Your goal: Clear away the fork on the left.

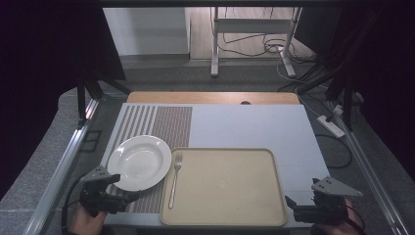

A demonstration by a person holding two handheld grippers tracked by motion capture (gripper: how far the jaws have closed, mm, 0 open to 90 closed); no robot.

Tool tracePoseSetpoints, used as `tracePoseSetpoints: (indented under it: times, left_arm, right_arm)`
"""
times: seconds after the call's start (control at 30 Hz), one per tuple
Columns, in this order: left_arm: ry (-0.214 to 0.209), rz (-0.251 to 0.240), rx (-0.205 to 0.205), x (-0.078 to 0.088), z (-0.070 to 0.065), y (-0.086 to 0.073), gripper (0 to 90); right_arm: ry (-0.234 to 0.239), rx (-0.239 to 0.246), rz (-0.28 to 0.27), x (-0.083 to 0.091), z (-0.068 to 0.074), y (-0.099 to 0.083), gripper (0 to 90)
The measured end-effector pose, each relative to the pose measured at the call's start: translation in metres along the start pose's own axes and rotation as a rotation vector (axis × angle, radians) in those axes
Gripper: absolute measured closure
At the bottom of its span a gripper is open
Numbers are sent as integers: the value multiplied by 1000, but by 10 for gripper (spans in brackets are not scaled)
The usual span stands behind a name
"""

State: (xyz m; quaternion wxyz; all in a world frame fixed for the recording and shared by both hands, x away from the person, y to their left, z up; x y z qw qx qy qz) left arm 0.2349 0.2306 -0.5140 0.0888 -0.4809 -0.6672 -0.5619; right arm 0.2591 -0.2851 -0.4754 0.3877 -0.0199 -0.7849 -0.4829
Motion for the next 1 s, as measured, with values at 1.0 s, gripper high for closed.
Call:
tracePoseSetpoints:
  times: [1.0]
  left_arm:
    - [37,-14,-11,17,-1,-12,0]
  right_arm:
    - [-4,3,0,0,0,0,0]
Point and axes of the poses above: each handheld gripper's, and its own axes: x roughly backward along the jaws, y roughly out of its top, z roughly to its left, the point moved 7 cm from there along -x, roughly forward along the jaws, and after that the axes turned 9 degrees about x, right-handed, at the moved point
